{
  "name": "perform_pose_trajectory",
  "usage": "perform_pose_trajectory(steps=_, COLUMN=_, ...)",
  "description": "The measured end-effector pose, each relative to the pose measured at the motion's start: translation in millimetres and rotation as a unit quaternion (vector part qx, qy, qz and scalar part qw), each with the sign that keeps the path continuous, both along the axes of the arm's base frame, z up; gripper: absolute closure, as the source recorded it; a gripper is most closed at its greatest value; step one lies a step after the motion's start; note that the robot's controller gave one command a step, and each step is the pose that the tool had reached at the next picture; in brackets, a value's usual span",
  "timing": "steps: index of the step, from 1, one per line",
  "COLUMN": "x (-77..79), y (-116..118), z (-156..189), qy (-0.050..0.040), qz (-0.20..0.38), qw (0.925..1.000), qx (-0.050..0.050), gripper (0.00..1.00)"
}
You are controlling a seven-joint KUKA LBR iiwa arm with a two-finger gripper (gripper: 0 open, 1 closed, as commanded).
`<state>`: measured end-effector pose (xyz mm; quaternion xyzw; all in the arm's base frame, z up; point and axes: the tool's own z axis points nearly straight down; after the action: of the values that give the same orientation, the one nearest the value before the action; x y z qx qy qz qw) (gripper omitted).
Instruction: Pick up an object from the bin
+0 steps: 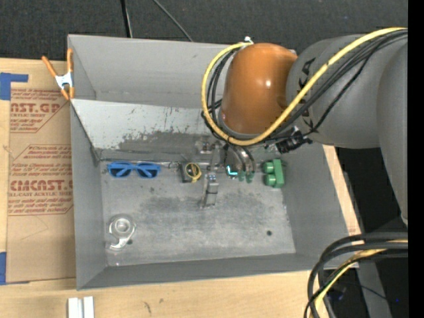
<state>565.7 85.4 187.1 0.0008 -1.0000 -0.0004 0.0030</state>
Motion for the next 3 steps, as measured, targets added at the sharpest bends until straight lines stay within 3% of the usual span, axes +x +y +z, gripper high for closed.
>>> perform_pose_trajectory(steps=1, x=0.1, y=60.9, z=-101.8, qy=-0.0009, qz=0.272, qw=0.9622, qx=0.002, gripper=0.0)
perform_pose_trajectory(steps=2, x=-1.4, y=103.3, z=-93.6, qy=-0.0046, qz=0.316, qw=0.9486, qx=0.002, gripper=0.0)
perform_pose_trajectory(steps=3, x=-45.2, y=155.7, z=-113.1, qy=-0.0021, qz=0.41, qw=0.9122, qx=0.003, gripper=0.0)
